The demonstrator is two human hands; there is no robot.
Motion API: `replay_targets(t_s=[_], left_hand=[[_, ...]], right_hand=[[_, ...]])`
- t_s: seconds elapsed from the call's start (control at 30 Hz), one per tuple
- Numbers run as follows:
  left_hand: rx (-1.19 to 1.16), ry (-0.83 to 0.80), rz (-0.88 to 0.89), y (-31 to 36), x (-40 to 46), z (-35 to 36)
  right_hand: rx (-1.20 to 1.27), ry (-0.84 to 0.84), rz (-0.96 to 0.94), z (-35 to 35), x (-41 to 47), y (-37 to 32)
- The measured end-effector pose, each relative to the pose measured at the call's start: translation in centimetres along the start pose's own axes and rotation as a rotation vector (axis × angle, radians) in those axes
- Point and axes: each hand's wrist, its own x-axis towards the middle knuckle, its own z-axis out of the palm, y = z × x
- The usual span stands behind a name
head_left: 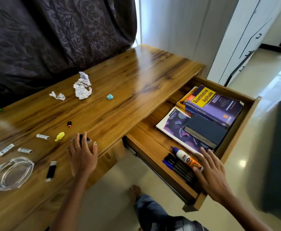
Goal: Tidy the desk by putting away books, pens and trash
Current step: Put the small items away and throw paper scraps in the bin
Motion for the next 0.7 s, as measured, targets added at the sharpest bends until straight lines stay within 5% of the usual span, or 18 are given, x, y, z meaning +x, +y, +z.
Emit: replay_targets(t_s=[0.27, 0.7], left_hand=[[-0.012, 0.009, 0.001, 0.3, -0.2, 0.0], [-0.015, 0.018, 0.014, 0.4, -0.3, -0.1]], right_hand=[[0.329, 0.115, 0.326, 2.3, -4.5, -1.0], [0.375, -0.05, 0.316, 1.3, -1.7, -3.6]])
